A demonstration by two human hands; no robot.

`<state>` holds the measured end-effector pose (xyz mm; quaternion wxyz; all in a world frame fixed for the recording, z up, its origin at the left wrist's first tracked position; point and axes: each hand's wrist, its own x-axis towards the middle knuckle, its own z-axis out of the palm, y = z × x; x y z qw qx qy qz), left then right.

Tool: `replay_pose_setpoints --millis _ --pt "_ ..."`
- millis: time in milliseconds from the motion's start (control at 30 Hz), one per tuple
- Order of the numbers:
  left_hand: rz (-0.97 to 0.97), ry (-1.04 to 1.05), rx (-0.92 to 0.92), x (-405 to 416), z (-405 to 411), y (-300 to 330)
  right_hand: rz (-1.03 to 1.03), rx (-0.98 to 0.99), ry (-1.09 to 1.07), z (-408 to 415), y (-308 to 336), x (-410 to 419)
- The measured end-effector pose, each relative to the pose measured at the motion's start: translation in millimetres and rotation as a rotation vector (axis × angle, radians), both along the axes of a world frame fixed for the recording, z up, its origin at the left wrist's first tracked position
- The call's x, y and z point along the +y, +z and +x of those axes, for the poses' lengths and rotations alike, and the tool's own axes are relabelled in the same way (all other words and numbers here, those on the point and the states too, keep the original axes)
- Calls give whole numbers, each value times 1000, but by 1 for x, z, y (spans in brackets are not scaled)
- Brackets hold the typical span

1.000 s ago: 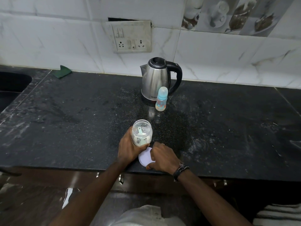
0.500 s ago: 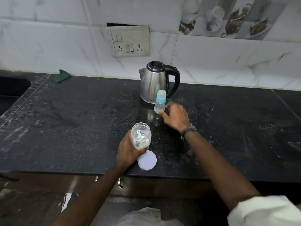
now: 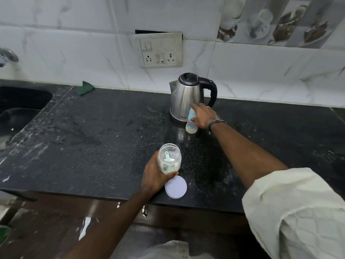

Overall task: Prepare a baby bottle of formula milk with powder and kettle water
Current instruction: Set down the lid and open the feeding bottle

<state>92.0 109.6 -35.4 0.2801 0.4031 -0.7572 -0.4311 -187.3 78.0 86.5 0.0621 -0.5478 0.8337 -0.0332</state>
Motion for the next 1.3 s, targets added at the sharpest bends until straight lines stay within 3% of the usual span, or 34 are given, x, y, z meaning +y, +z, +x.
replay_pose_setpoints --millis 333,700,867,1100,1233,1300 --pt "-18 -4 -15 -1 0 0 -33 10 -1 4 -1 11" --pt "45 51 -80 10 -3 5 -1 -41 -47 39 5 99" --pt "-102 108 18 28 1 13 19 -54 -74 59 10 134" --pt "-406 -132 241 61 -14 34 38 -37 -87 76 10 161" --pt "-396 -283 233 84 -36 40 48 -33 -91 79 8 167" --pt "-261 -302 213 91 -49 42 41 -24 -97 80 8 168"
